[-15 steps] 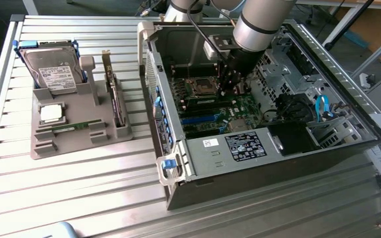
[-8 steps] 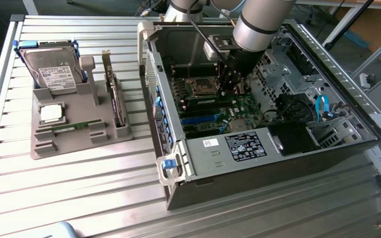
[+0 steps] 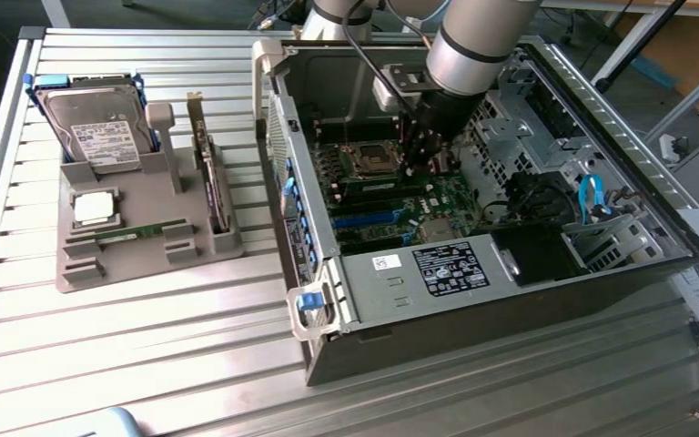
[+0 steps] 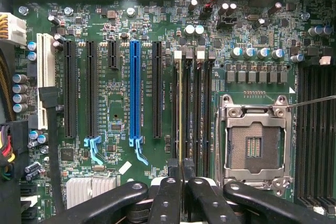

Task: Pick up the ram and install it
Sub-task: 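Insert the ram into the slot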

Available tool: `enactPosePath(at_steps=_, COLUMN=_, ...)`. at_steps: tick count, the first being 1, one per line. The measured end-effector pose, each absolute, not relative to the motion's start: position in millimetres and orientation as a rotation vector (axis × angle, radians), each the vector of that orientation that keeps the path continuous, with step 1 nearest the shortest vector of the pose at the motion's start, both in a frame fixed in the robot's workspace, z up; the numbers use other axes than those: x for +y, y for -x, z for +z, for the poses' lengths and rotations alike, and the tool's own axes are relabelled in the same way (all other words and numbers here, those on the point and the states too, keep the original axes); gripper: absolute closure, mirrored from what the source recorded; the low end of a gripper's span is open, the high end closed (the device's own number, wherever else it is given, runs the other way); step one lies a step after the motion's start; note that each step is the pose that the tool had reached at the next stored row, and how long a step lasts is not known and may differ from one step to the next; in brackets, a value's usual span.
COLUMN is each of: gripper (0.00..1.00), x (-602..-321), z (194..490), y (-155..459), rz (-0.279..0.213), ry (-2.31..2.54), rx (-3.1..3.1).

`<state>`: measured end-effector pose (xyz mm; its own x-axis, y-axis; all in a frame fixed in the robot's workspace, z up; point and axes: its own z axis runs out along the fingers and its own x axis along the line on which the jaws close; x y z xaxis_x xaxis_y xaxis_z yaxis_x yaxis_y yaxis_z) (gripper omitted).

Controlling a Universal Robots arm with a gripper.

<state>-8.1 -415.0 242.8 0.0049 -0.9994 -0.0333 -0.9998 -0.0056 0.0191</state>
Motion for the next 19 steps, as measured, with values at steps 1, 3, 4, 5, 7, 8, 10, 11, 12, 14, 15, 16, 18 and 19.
enactPosePath(at_steps=1, gripper=0.88, x=-415.0, z=242.7, y=8.1, rz=0.058, ry=2.220, rx=2.208)
enactPosePath(at_steps=3, gripper=0.88, x=-415.0, z=242.7, y=8.2, rz=0.057, ry=2.219, rx=2.208)
enactPosePath(at_steps=4, gripper=0.88, x=-415.0, z=242.8, y=8.2, rz=0.057, ry=2.219, rx=2.208)
enactPosePath(at_steps=5, gripper=0.88, x=-415.0, z=242.8, y=8.2, rz=0.056, ry=2.219, rx=2.208)
enactPosePath(at_steps=7, gripper=0.88, x=-415.0, z=242.7, y=8.4, rz=0.055, ry=2.218, rx=2.207)
enactPosePath(at_steps=8, gripper=0.88, x=-415.0, z=242.7, y=8.6, rz=0.054, ry=2.218, rx=2.207)
enactPosePath(at_steps=10, gripper=0.88, x=-415.0, z=242.7, y=9.1, rz=0.053, ry=2.217, rx=2.206)
enactPosePath(at_steps=11, gripper=0.88, x=-415.0, z=242.7, y=9.5, rz=0.053, ry=2.217, rx=2.206)
enactPosePath(at_steps=12, gripper=0.88, x=-415.0, z=242.7, y=9.8, rz=0.052, ry=2.217, rx=2.206)
enactPosePath(at_steps=14, gripper=0.88, x=-415.0, z=242.7, y=9.8, rz=0.052, ry=2.217, rx=2.206)
enactPosePath(at_steps=15, gripper=0.88, x=-415.0, z=242.7, y=9.8, rz=0.052, ry=2.217, rx=2.206)
enactPosePath(at_steps=16, gripper=0.88, x=-415.1, z=242.8, y=9.8, rz=0.052, ry=2.217, rx=2.207)
enactPosePath(at_steps=18, gripper=0.88, x=-415.4, z=242.8, y=9.9, rz=0.052, ry=2.215, rx=2.208)
enactPosePath(at_steps=19, gripper=0.88, x=-415.4, z=242.7, y=9.9, rz=0.052, ry=2.213, rx=2.210)
